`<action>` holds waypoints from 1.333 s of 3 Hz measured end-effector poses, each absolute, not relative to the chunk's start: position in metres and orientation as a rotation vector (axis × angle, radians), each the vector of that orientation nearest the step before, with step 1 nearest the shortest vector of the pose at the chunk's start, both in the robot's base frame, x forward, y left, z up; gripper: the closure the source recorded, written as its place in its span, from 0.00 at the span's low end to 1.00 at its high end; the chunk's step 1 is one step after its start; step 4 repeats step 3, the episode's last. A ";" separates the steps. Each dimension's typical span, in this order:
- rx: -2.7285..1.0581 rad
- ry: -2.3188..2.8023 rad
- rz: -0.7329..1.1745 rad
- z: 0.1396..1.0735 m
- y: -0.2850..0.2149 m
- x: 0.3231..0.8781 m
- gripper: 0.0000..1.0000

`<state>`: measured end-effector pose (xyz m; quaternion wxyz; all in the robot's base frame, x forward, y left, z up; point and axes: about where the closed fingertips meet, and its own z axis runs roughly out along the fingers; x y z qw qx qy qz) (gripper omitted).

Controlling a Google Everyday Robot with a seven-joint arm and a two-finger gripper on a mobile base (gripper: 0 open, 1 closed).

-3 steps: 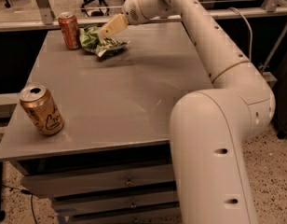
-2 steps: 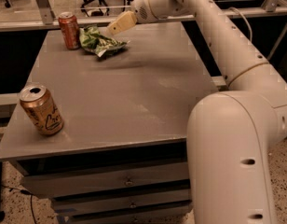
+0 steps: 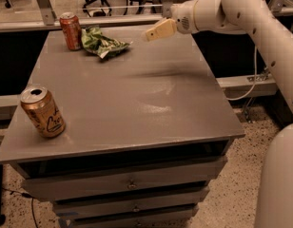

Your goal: Move green jalapeno chip bag near coke can

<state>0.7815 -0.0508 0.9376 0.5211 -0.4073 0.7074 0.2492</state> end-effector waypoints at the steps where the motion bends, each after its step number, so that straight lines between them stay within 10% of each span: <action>1: -0.976 1.695 0.597 0.938 -0.051 0.782 0.00; 4: -1.050 1.644 0.442 0.985 -0.069 0.766 0.00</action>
Offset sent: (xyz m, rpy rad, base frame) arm -0.0066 -0.0121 0.0206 -0.0022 -0.0514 -0.0062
